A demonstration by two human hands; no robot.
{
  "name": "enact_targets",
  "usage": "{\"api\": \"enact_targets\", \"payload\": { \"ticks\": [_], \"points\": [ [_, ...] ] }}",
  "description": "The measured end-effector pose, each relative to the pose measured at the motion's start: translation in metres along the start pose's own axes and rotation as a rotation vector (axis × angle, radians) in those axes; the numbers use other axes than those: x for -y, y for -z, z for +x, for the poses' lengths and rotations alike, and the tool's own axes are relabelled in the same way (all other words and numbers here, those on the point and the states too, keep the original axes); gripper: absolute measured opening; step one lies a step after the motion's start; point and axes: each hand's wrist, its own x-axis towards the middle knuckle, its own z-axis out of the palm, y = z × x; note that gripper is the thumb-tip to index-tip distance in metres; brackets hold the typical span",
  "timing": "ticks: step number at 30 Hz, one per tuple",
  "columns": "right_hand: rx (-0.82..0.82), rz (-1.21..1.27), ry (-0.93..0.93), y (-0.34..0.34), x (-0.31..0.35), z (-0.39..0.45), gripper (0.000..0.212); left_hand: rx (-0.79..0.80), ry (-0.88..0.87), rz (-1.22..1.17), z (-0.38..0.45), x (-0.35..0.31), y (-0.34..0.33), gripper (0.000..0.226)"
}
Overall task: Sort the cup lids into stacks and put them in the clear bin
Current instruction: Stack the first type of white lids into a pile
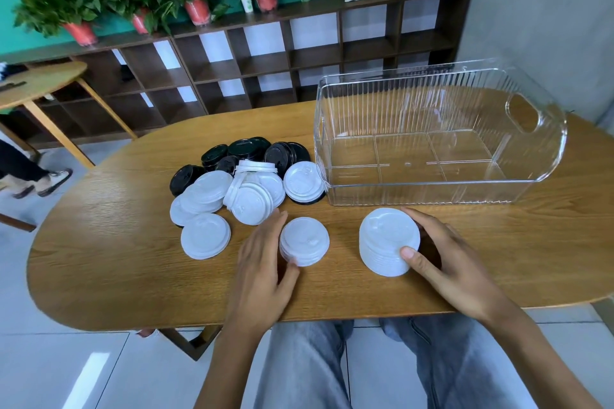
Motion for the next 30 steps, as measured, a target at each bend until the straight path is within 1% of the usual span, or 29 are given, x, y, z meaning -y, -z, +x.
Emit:
{"api": "enact_targets", "payload": {
  "ticks": [2, 3, 6, 8, 11, 13, 15, 18, 22, 26, 30],
  "points": [
    [0.000, -0.003, 0.004, 0.000, 0.001, 0.000, 0.068, -0.007, 0.016, -0.001, 0.000, -0.001, 0.000, 0.060],
    [-0.001, -0.006, 0.007, 0.000, 0.001, 0.000, 0.068, 0.004, 0.023, 0.012, 0.001, -0.001, 0.000, 0.061],
    [-0.003, -0.014, 0.004, 0.000, 0.002, -0.001, 0.067, 0.044, 0.045, 0.055, 0.005, -0.002, 0.000, 0.074],
    [-0.008, -0.018, 0.004, 0.000, 0.003, -0.001, 0.064, 0.060, 0.081, 0.039, 0.009, -0.001, -0.001, 0.080],
    [-0.011, -0.016, 0.002, 0.000, 0.004, -0.001, 0.058, 0.043, 0.127, -0.026, 0.009, 0.003, -0.002, 0.075],
    [-0.008, -0.018, -0.007, 0.001, 0.004, -0.001, 0.061, 0.019, 0.132, -0.077, 0.008, 0.006, -0.002, 0.072],
    [-0.004, -0.025, -0.009, 0.001, 0.005, -0.001, 0.063, 0.014, 0.117, -0.106, 0.007, 0.007, -0.001, 0.073],
    [0.003, -0.024, -0.010, 0.001, 0.005, -0.001, 0.063, 0.020, 0.118, -0.044, 0.009, 0.002, -0.001, 0.071],
    [0.000, -0.018, -0.011, 0.002, 0.006, -0.002, 0.064, 0.007, 0.168, 0.039, 0.011, -0.005, -0.002, 0.084],
    [0.002, -0.021, -0.009, 0.002, 0.007, -0.002, 0.063, 0.013, 0.190, 0.056, 0.012, 0.001, -0.004, 0.080],
    [0.006, -0.025, -0.010, 0.002, 0.006, -0.002, 0.063, 0.014, 0.176, -0.006, 0.010, 0.004, -0.002, 0.082]
  ]
}}
